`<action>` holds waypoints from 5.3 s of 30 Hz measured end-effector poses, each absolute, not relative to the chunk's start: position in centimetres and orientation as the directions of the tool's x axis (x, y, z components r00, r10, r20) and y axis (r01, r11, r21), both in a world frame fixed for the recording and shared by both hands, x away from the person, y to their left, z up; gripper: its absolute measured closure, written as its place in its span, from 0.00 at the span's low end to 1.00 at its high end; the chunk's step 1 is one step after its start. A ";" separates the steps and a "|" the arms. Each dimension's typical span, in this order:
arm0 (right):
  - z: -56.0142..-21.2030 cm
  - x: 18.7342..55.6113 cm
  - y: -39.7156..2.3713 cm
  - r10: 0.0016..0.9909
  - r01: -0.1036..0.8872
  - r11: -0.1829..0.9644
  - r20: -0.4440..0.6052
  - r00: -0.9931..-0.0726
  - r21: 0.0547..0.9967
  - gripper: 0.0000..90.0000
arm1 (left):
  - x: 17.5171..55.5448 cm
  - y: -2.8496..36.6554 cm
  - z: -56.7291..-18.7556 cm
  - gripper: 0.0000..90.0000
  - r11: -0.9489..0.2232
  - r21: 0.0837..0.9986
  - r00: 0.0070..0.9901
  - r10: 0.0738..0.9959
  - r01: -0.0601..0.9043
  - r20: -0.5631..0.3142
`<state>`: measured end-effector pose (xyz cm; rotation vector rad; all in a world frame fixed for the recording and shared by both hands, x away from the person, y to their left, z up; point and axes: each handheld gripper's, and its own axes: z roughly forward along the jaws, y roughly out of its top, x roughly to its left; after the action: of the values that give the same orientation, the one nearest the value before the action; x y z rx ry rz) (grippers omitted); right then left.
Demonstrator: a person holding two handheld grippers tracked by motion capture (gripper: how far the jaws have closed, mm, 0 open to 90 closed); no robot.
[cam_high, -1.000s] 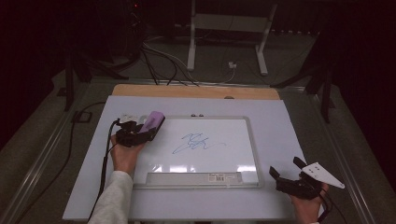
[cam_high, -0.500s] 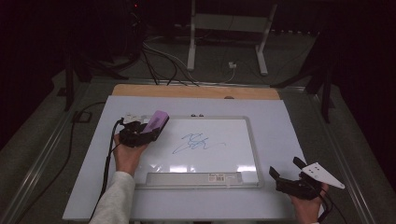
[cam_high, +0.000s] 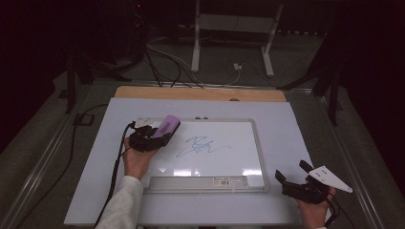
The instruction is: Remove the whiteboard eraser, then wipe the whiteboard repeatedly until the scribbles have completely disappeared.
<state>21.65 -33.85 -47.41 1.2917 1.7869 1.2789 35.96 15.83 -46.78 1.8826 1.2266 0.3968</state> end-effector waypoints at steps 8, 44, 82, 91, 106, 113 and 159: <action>-47.4 21.7 -33.8 0.929 0.371 0.074 0.071 -0.363 0.926 0.00 | 35.6 15.3 -46.9 0.46 -0.199 0.778 0.494 0.854 0.596 -0.160; -47.5 21.7 -33.8 0.929 0.372 0.075 0.071 -0.363 0.925 0.00 | 34.1 14.2 -49.8 0.32 -0.278 0.722 0.514 0.849 0.633 -0.123; -47.5 21.7 -33.8 0.928 0.372 0.079 0.069 -0.367 0.925 0.00 | 35.1 12.3 -50.0 0.46 -0.354 0.679 0.539 0.839 0.644 -0.073; -47.5 21.8 -33.8 0.928 0.375 0.078 0.070 -0.367 0.924 0.00 | 35.2 12.5 -50.0 0.46 -0.338 0.676 0.518 0.852 0.654 -0.075; -47.5 21.7 -33.8 0.927 0.373 0.079 0.069 -0.368 0.925 0.00 | 34.6 9.6 -49.9 0.47 -0.395 0.670 0.580 0.812 0.628 -0.065; -47.5 21.7 -33.8 0.928 0.372 0.079 0.068 -0.367 0.925 0.00 | 36.9 10.6 -49.9 0.47 -0.333 0.666 0.492 0.869 0.667 -0.058; -47.5 21.8 -33.7 0.928 0.373 0.082 0.066 -0.368 0.924 0.00 | 37.2 8.2 -49.7 0.47 -0.345 0.640 0.501 0.862 0.686 -0.073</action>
<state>21.75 -33.75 -47.49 1.2837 1.8022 1.2715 37.19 8.22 -49.66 2.1307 1.2641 0.3704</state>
